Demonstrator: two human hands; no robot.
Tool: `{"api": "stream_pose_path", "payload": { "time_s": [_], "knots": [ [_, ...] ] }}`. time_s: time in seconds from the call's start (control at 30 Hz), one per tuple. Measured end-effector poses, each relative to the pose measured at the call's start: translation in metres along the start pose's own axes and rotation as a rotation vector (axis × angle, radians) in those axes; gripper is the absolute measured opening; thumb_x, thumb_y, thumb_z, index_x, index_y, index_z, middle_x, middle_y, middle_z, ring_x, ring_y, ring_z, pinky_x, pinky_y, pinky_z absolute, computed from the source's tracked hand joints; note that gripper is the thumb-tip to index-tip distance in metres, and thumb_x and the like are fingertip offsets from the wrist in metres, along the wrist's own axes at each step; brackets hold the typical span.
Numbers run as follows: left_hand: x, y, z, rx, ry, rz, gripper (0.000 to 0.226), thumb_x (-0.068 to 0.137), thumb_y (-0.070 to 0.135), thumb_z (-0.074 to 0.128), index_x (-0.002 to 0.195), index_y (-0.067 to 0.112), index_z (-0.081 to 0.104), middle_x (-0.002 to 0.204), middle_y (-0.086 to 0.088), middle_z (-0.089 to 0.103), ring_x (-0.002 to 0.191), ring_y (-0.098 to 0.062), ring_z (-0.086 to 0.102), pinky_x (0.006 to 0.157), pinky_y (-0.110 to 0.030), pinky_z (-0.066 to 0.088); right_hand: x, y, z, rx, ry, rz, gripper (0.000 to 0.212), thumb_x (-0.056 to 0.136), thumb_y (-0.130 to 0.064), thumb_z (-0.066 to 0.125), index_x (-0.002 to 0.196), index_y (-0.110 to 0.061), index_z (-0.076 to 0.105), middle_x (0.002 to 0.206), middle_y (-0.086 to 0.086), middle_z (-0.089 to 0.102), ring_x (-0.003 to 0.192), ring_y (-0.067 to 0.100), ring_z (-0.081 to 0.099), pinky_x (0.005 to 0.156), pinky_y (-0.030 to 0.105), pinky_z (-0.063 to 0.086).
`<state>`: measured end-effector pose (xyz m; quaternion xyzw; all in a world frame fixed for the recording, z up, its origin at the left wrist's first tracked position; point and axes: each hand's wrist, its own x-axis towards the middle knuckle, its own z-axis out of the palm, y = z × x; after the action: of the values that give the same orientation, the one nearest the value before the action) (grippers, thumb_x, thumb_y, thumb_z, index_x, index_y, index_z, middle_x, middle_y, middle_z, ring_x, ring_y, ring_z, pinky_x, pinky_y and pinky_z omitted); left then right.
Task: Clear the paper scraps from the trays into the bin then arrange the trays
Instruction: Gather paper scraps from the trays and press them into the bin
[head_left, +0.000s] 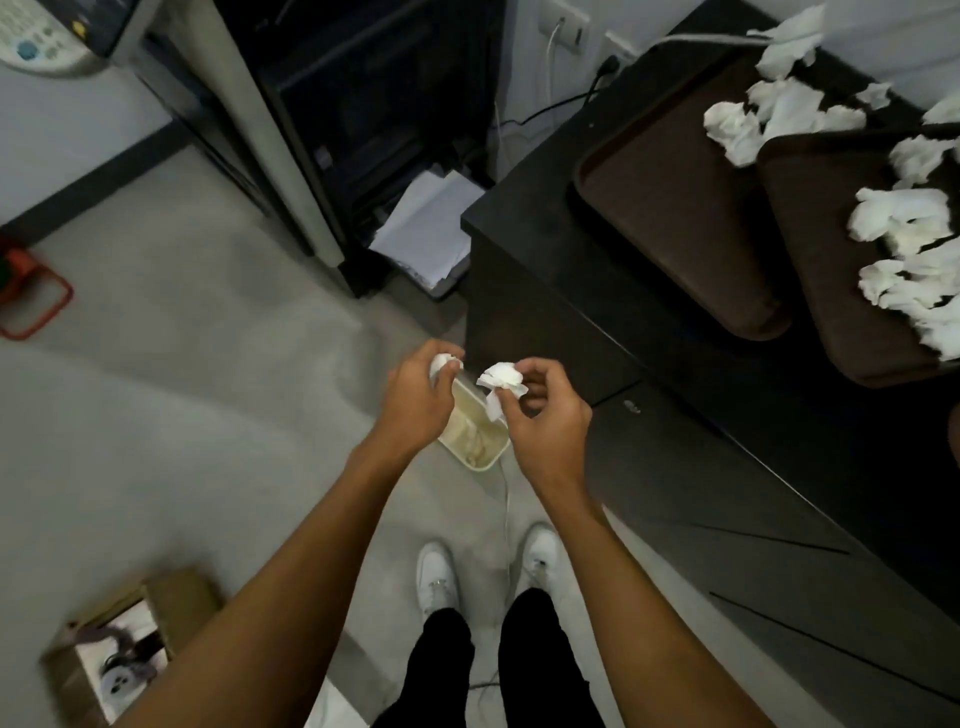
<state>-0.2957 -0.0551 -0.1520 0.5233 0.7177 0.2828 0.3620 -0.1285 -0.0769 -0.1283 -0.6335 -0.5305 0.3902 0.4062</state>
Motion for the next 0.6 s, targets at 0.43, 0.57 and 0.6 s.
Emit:
{"api": "stream_pose_path", "payload": {
  "time_s": [0.43, 0.57, 0.6],
  "knots": [
    [0.025, -0.146, 0.084, 0.057, -0.108, -0.318, 0.033, 0.107, 0.024, 0.039, 0.130, 0.009, 0.059, 0.123, -0.017, 0.053, 0.106, -0.033, 0.060, 0.095, -0.038, 0.049, 0.043, 0.156, 0.080, -0.128, -0.182, 0.213, 0.027, 0.090, -0.006, 0.077, 0.115, -0.015, 0.069, 0.110, 0.003, 0.073, 0.093, 0.013, 0.071, 0.079, 0.009, 0.055],
    [0.038, -0.196, 0.117, 0.113, -0.144, -0.350, 0.042, 0.100, 0.004, 0.051, 0.141, 0.010, 0.055, 0.126, -0.019, 0.053, 0.109, -0.036, 0.060, 0.092, -0.027, 0.041, 0.058, 0.219, 0.103, -0.186, -0.240, 0.214, 0.027, 0.091, -0.006, 0.075, 0.116, -0.017, 0.070, 0.113, 0.002, 0.073, 0.098, 0.017, 0.073, 0.080, 0.012, 0.056],
    [0.041, -0.207, 0.125, 0.106, -0.136, -0.346, 0.042, 0.100, 0.005, 0.053, 0.141, 0.011, 0.055, 0.127, -0.019, 0.055, 0.110, -0.036, 0.060, 0.091, -0.026, 0.041, 0.062, 0.233, 0.108, -0.209, -0.246, 0.213, 0.027, 0.091, -0.005, 0.074, 0.116, -0.017, 0.070, 0.114, 0.002, 0.072, 0.098, 0.017, 0.072, 0.078, 0.009, 0.055]
  ]
}}
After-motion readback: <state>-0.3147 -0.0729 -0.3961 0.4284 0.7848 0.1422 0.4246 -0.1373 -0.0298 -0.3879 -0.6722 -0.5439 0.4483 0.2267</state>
